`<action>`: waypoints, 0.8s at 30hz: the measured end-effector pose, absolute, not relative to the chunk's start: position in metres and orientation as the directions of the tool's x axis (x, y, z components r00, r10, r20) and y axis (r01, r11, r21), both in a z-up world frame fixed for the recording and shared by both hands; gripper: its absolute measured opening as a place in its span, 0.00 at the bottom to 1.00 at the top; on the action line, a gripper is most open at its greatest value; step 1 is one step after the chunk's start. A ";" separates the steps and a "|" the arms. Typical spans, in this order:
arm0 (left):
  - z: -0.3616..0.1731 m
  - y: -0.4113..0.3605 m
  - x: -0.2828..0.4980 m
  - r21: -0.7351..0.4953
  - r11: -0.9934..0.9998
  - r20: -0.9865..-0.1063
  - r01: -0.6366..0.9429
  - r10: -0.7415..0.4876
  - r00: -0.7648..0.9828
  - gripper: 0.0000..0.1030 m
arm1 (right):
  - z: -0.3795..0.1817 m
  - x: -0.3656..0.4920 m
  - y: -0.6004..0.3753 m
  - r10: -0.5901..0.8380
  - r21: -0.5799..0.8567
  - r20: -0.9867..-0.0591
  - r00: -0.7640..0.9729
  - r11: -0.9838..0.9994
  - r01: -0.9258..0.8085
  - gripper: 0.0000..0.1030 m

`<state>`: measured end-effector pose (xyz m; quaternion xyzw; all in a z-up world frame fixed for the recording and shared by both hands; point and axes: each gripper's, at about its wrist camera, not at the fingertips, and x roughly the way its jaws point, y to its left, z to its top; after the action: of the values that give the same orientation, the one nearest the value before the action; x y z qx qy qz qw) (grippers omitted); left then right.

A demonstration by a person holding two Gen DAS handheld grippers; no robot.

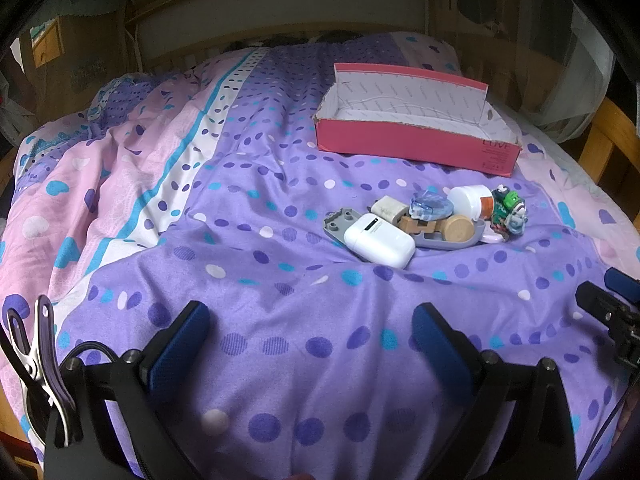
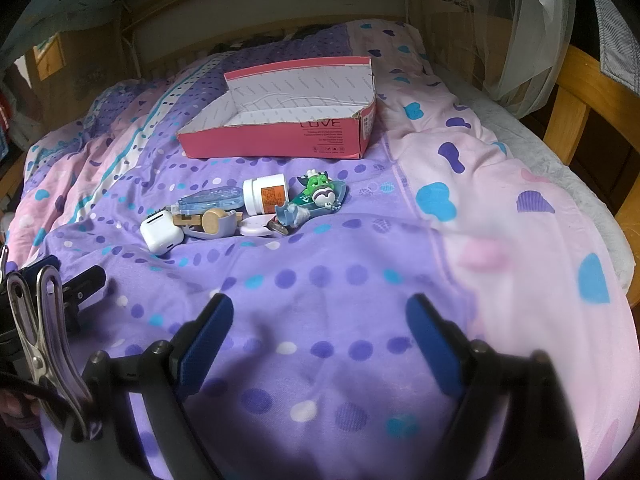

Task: Organize rigid objects

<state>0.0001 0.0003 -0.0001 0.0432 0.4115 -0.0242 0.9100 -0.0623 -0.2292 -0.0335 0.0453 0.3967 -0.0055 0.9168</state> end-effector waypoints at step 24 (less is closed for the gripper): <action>-0.004 0.005 0.001 0.029 0.996 -0.760 0.083 -0.032 0.650 1.00 | -0.034 -0.062 -0.229 0.031 0.084 -0.731 0.682 0.995 0.045 0.88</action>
<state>0.0012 0.0049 -0.0040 0.0306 0.4174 -0.0315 0.9077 -0.0620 -0.2293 -0.0338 0.0474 0.3986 -0.0040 0.9159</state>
